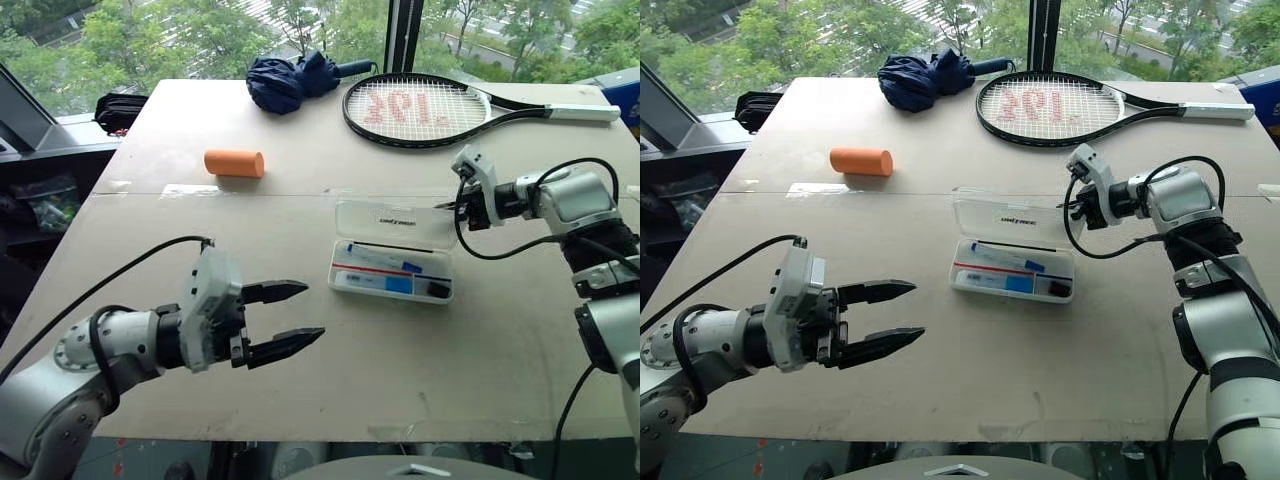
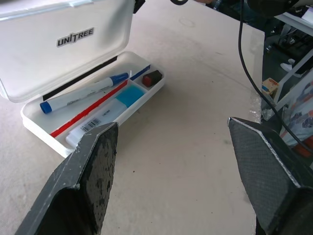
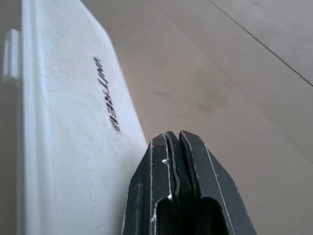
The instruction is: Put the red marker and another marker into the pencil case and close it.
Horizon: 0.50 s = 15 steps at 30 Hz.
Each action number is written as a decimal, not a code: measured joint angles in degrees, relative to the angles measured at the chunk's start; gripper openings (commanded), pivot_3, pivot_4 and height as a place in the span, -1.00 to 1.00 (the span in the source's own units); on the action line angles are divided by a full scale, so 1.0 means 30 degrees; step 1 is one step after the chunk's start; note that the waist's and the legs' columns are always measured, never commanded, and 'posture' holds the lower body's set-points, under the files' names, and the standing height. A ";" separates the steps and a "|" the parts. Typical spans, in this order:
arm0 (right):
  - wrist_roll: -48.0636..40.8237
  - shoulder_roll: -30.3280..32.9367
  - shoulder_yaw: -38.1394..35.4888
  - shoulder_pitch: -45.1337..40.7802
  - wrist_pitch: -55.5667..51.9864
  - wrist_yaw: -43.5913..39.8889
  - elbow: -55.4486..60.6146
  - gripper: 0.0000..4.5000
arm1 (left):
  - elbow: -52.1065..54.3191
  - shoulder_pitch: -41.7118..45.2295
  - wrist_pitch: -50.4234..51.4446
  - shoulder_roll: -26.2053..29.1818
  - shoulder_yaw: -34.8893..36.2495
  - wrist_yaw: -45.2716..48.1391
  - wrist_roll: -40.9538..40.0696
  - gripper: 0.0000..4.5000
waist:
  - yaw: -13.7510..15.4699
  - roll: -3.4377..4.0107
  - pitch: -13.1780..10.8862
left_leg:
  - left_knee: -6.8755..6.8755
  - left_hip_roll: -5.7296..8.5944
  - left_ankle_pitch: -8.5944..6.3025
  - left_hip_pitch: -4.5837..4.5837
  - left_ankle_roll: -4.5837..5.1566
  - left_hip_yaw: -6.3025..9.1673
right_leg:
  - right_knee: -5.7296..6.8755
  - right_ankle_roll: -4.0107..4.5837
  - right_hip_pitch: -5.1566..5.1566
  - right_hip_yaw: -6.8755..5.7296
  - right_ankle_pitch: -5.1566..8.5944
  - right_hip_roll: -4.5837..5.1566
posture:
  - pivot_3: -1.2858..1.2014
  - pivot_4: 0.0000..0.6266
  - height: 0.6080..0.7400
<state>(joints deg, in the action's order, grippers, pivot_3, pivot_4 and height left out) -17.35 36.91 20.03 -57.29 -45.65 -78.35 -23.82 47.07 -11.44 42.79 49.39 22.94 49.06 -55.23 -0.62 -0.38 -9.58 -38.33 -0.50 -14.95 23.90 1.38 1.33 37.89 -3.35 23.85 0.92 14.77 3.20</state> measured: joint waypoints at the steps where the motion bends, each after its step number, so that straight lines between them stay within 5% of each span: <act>1: -0.0181 0.0214 0.0023 0.0206 -0.0236 -0.0341 0.0889 -0.99 | 0.0145 -0.0317 -0.0002 -0.0003 0.0165 -0.0057 -0.0150 0.60 | 0.0009 0.0001 -0.0001 | 0.0001 0.0001 -0.0012 -0.0006 0.0020 0.0013 | 0.0002 0.0001 -0.0010 -0.0006 0.0000 0.0005 | 0.03 -0.52 0.85; 10: 0.1813 0.0234 0.1817 0.4482 0.1273 0.2380 0.7028 -0.99 | 0.0677 -0.1376 -0.0163 0.0249 0.0542 -0.0019 -0.0956 0.60 | -0.0060 -0.0001 0.0081 | -0.0002 0.0008 -0.0009 -0.0121 0.0012 0.0035 | 0.0038 0.0012 -0.0099 -0.0016 0.0000 -0.0022 | 0.03 -0.52 0.85; 15: 0.2523 -0.0176 0.0260 0.7645 0.5293 0.4497 0.7584 -0.99 | 0.0636 -0.1222 -0.0602 0.0386 0.0383 0.0468 -0.0883 0.60 | -0.0039 -0.0246 0.0280 | 0.0128 -0.0027 -0.0021 -0.0748 0.0013 0.0051 | -0.0086 0.0172 -0.0720 -0.0032 0.0109 -0.0036 | 0.03 -0.52 0.85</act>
<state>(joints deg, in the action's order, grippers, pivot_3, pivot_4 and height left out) -9.78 36.38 20.81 -34.35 -29.77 -64.86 -1.07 48.97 -15.10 40.98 50.55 24.09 50.46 -57.88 -0.74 -1.12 -8.74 -37.94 -0.58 -15.01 21.65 1.42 1.48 37.63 -2.84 21.69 0.83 15.09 3.09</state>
